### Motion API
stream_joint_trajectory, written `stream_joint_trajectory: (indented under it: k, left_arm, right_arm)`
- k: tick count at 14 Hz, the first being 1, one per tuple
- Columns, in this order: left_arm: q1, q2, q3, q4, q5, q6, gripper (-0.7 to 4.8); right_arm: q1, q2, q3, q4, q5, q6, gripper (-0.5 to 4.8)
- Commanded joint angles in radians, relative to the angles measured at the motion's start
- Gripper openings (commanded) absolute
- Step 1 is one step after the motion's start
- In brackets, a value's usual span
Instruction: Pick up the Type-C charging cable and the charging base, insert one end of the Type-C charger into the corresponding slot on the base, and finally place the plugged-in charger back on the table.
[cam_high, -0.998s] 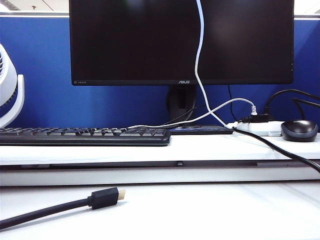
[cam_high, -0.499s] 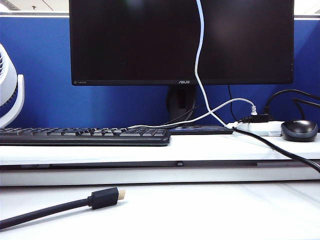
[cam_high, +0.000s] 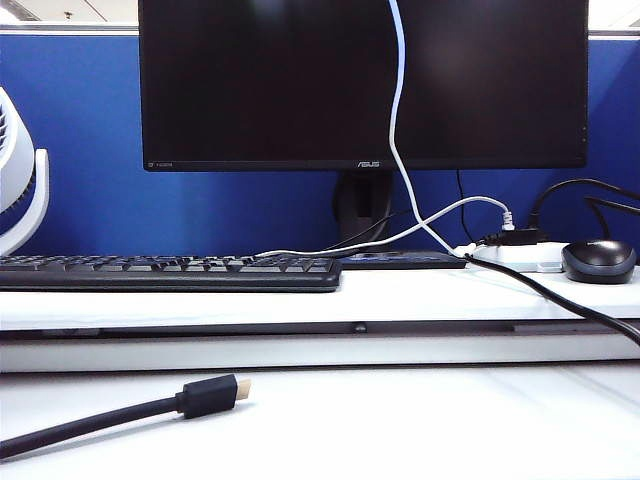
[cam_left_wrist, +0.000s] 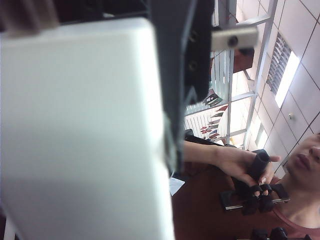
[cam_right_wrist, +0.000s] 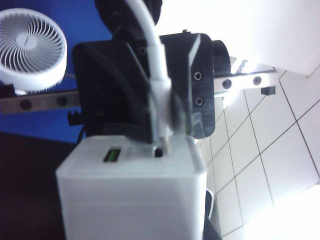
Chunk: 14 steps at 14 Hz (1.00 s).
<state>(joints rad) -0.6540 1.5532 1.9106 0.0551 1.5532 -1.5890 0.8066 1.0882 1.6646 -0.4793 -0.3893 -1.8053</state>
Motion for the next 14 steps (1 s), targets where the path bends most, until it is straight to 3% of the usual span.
stream_joint_trajectory:
  k: [1,7,11,14]
  left_arm:
    - [0.001,0.01,0.0,0.01,-0.079,0.011,-0.06]
    - [0.001,0.01,0.0,0.005,-0.08,0.011,-0.06]
    - [0.001,0.01,0.0,0.006,-0.098,0.012,-0.06]
    - [0.002,0.01,0.0,0.005,-0.101,0.021,-0.06]
  right_arm:
    - [0.019,0.003,0.0,-0.028,-0.08,-0.013,-0.01]
    - [0.019,0.003,0.0,-0.039,-0.055,-0.029,-0.01]
    - [0.019,0.002,0.0,-0.016,-0.124,0.072,-0.01]
    - [0.019,0.003,0.0,-0.032,-0.057,-0.008,-0.01]
